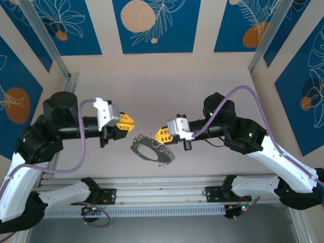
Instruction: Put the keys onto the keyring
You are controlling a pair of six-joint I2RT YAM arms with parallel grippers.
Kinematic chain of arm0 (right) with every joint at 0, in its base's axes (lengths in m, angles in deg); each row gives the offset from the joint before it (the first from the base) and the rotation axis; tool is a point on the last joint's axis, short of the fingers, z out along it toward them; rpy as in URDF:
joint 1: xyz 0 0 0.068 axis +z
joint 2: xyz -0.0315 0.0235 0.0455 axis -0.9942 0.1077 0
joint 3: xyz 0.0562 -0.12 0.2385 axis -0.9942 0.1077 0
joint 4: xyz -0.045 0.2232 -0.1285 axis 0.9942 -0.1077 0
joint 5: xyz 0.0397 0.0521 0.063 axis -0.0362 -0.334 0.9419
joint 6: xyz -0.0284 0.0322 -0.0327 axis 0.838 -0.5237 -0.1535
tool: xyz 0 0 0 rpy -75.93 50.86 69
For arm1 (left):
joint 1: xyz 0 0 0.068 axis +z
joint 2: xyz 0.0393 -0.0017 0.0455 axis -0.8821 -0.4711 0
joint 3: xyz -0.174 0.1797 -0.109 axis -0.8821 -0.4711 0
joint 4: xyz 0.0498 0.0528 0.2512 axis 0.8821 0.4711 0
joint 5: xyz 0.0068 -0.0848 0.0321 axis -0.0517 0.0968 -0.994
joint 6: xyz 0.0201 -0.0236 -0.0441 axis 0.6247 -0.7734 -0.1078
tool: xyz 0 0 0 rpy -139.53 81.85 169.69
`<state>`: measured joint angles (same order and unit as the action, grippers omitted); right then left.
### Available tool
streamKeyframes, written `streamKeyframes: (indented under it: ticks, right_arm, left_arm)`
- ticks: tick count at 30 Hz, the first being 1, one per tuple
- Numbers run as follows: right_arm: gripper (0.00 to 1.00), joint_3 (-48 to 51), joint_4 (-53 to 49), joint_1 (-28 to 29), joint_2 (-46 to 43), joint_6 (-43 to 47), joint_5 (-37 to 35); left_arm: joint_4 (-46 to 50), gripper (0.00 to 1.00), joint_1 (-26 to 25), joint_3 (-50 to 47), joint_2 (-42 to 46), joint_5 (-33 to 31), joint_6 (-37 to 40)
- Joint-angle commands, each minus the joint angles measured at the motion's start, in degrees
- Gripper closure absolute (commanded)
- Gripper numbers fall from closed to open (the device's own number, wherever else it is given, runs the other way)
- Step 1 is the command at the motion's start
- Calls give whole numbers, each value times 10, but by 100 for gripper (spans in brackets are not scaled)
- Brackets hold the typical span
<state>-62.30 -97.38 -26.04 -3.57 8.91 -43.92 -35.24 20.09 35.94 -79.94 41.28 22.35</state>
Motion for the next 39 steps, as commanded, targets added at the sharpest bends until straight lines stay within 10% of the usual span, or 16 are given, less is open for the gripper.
streamKeyframes:
  ticks: [1,39]
  right_arm:
    - [100,-31,16,0,13,-24,10]
    - [100,-97,-33,-82,99,-139,10]
  left_arm:
    - [-15,80,-1,9,-2,31,-16]
    - [-25,75,-22,16,-76,39,10]
